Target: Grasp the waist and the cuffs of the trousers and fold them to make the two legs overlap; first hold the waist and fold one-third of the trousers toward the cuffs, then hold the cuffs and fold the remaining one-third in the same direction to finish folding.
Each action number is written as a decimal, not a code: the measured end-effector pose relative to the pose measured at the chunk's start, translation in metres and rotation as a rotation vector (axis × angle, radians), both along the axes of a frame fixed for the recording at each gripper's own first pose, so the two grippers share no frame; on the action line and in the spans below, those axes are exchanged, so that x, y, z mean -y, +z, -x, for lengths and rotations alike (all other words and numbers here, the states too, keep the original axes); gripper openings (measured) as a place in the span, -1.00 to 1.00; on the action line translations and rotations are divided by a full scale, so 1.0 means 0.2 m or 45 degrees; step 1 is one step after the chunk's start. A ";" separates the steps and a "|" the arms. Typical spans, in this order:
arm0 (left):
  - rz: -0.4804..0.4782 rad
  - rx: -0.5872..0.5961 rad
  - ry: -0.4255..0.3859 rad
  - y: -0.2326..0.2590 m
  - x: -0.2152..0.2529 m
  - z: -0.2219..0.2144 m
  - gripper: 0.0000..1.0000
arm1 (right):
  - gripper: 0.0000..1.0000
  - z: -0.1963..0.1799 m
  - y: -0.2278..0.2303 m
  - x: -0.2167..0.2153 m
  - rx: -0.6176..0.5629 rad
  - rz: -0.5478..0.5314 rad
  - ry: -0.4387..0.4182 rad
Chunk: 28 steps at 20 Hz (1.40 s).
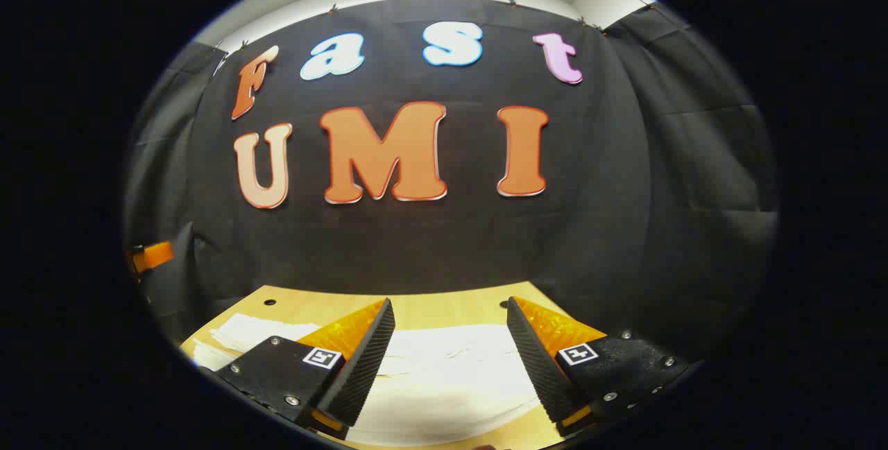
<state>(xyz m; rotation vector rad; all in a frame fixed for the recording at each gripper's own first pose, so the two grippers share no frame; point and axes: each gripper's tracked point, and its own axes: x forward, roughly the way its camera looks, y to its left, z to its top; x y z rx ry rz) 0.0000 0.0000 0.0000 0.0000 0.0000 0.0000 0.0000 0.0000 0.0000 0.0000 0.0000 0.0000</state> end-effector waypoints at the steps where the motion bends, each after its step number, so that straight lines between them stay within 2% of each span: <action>1: -0.002 0.011 0.026 0.02 -0.12 0.02 0.95 | 1.00 0.00 -0.01 -0.10 -0.012 -0.011 0.028; 3: -0.031 0.027 0.070 0.08 -0.30 0.04 0.95 | 0.96 0.01 -0.01 -0.24 -0.029 -0.058 0.077; 6: -0.048 0.059 0.085 0.17 -0.40 0.01 1.00 | 0.96 0.03 0.08 -0.30 0.000 -0.108 0.101; 7: -0.027 0.065 0.080 0.19 -0.39 0.00 0.92 | 0.96 0.04 0.11 -0.30 0.011 -0.095 0.099; 8: -0.004 0.073 0.077 0.21 -0.38 -0.02 0.97 | 0.96 0.04 0.14 -0.28 0.026 -0.074 0.093; 11: 0.044 0.094 0.071 0.23 -0.28 -0.04 0.96 | 0.96 0.04 0.24 -0.18 0.060 -0.049 0.074; 14: 0.024 0.105 0.047 0.24 -0.12 -0.08 0.97 | 0.96 0.03 0.29 -0.04 0.067 -0.080 0.064; 15: 0.019 0.110 0.048 0.24 -0.08 -0.09 0.92 | 0.96 0.02 0.29 0.01 0.070 -0.092 0.053; 18: 0.023 0.117 0.050 0.24 0.05 -0.10 1.00 | 1.00 -0.02 0.28 0.18 0.057 -0.122 0.022; 19: 0.028 0.111 0.048 0.21 0.10 -0.12 0.90 | 0.95 -0.03 0.26 0.22 0.043 -0.139 0.022; 20: 0.033 0.107 0.046 0.19 0.14 -0.12 0.90 | 1.00 -0.05 0.24 0.26 0.026 -0.158 0.024; 23: 0.049 0.096 0.051 0.16 0.21 -0.14 0.90 | 0.97 -0.09 0.13 0.39 -0.064 -0.232 0.001; 25: 0.054 0.079 0.030 0.14 0.26 -0.18 0.90 | 0.97 -0.13 0.02 0.47 -0.166 -0.333 -0.020; 28: 0.054 0.057 0.018 0.16 0.25 -0.25 0.92 | 0.96 -0.18 -0.19 0.48 -0.343 -0.527 -0.013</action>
